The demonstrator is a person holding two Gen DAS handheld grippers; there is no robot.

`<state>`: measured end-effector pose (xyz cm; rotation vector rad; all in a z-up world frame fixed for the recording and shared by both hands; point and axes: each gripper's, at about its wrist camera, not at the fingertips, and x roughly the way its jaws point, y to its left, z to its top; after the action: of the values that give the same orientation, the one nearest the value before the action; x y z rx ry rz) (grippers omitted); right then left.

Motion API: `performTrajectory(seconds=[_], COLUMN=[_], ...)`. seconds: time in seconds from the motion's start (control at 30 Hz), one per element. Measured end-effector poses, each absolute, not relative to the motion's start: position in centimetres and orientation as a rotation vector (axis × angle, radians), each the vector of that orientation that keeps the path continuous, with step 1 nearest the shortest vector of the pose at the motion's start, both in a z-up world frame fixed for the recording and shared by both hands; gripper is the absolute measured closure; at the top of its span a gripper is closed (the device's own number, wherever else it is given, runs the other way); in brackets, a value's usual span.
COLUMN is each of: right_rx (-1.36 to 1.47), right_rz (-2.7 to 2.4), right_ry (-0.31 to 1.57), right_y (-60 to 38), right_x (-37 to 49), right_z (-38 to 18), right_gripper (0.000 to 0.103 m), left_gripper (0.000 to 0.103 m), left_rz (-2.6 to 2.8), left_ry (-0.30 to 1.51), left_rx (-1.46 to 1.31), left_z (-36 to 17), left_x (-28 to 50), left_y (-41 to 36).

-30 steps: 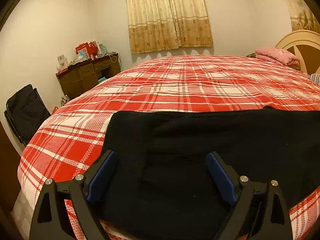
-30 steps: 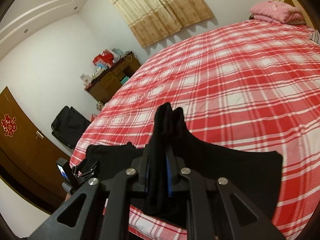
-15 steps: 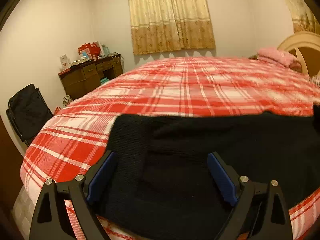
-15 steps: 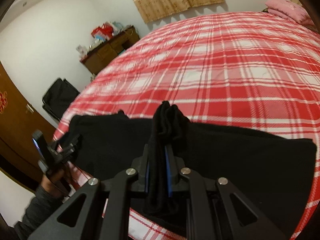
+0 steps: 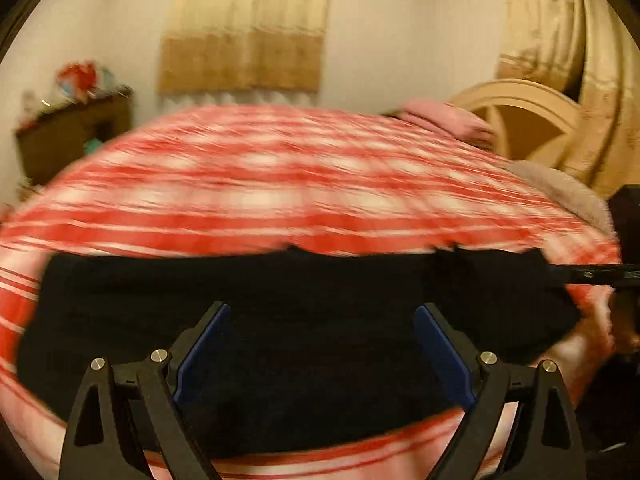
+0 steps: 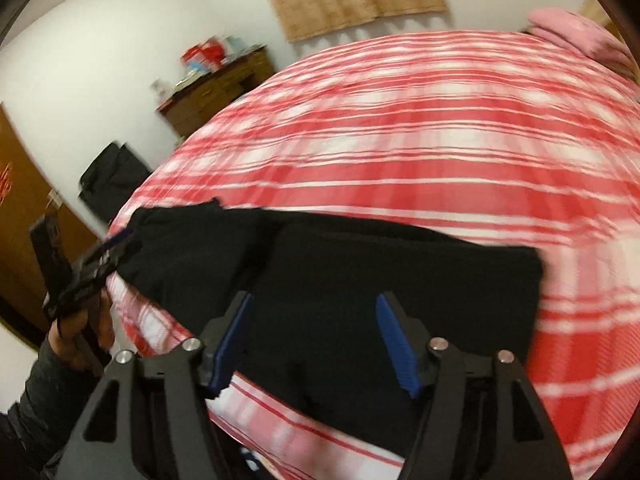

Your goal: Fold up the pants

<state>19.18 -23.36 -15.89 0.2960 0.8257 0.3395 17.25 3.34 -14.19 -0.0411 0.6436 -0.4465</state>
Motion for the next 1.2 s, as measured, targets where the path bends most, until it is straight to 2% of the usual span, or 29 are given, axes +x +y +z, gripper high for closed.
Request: performTrajectory(seconds=[0.17, 0.4, 0.43, 0.47, 0.5, 0.53, 0.57, 0.7, 0.97, 1.2], right_rx=[0.410, 0.515, 0.515, 0.509, 0.494, 0.484, 0.478, 0.539, 0.600, 0.574], right_rz=[0.242, 0.219, 0.234, 0.247, 0.249, 0.249, 0.246, 0.234, 0.163, 0.179], right_ry=[0.760, 0.740, 0.749, 0.754, 0.755, 0.752, 0.747, 0.719, 0.604, 0.605], right_y=[-29.3, -32.2, -32.0, -31.8, -31.4, -31.2, -31.1, -32.1, -34.0, -33.2], right_x=[17.2, 17.2, 17.3, 17.3, 17.2, 17.2, 17.2, 16.7, 15.4, 15.9], right_z=[-16.7, -18.3, -18.5, -18.7, -18.8, -18.9, -18.8, -18.9, -17.7, -17.5], right_gripper=[0.035, 0.033, 0.033, 0.033, 0.033, 0.033, 0.033, 0.033, 0.031, 0.031], left_gripper=[0.010, 0.010, 0.013, 0.018, 0.037, 0.067, 0.079, 0.093, 0.093, 0.093], left_rz=[-0.541, -0.557, -0.555, -0.565, -0.573, -0.593, -0.616, -0.639, -0.618, -0.532], left_ry=[0.735, 0.811, 0.822, 0.828, 0.826, 0.833, 0.850, 0.848, 0.827, 0.882], left_rx=[-0.116, -0.100, -0.108, -0.124, -0.134, -0.140, -0.148, -0.164, -0.241, -0.220], left_z=[-15.3, -16.2, -16.5, -16.6, -16.7, -16.7, -16.8, -16.7, -14.1, -16.5], left_x=[18.5, 19.9, 19.9, 20.0, 19.8, 19.8, 19.8, 19.5, 19.5, 20.4], left_y=[-1.7, -6.6, -6.7, -6.8, -6.9, -7.0, -7.2, -7.3, -4.4, -2.9])
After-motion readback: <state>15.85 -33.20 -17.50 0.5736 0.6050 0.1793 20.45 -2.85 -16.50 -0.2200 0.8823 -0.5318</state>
